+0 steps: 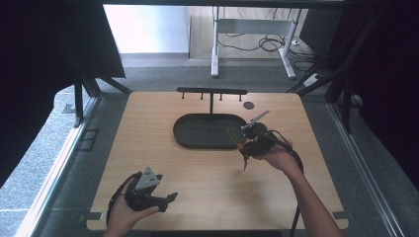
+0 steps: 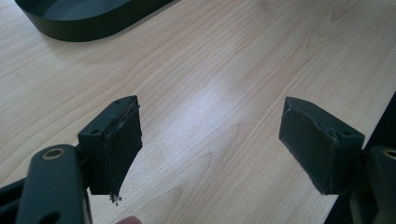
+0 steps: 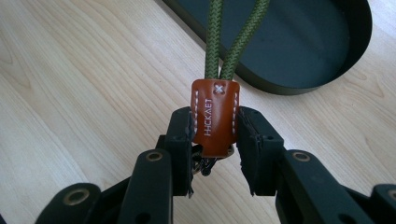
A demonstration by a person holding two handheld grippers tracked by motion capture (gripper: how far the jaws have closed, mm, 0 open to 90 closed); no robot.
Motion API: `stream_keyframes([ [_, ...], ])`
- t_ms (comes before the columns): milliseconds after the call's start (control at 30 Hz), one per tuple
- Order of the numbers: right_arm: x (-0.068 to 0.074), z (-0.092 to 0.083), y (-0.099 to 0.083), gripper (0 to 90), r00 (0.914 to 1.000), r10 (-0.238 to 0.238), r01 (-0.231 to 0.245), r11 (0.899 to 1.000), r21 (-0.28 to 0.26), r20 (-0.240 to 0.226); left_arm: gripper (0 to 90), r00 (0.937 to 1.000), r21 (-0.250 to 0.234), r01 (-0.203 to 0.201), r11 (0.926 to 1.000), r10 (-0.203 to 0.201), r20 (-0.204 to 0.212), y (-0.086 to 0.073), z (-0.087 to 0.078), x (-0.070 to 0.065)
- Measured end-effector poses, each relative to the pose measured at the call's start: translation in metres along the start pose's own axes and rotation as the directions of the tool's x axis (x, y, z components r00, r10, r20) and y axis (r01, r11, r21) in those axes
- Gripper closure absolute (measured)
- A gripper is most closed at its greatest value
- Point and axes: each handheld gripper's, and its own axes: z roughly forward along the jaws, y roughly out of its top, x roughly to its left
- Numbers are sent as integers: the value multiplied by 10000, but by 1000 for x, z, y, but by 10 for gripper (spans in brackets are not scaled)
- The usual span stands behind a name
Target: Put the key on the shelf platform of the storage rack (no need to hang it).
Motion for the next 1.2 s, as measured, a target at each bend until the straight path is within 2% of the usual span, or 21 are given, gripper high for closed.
stream_keyframes([
  [1200, -8, 8, 38, 675, 9998, -57, 58, 10000, -76, 179, 217, 9999, 126, -105, 9999, 104, 76, 0, 3, -1],
])
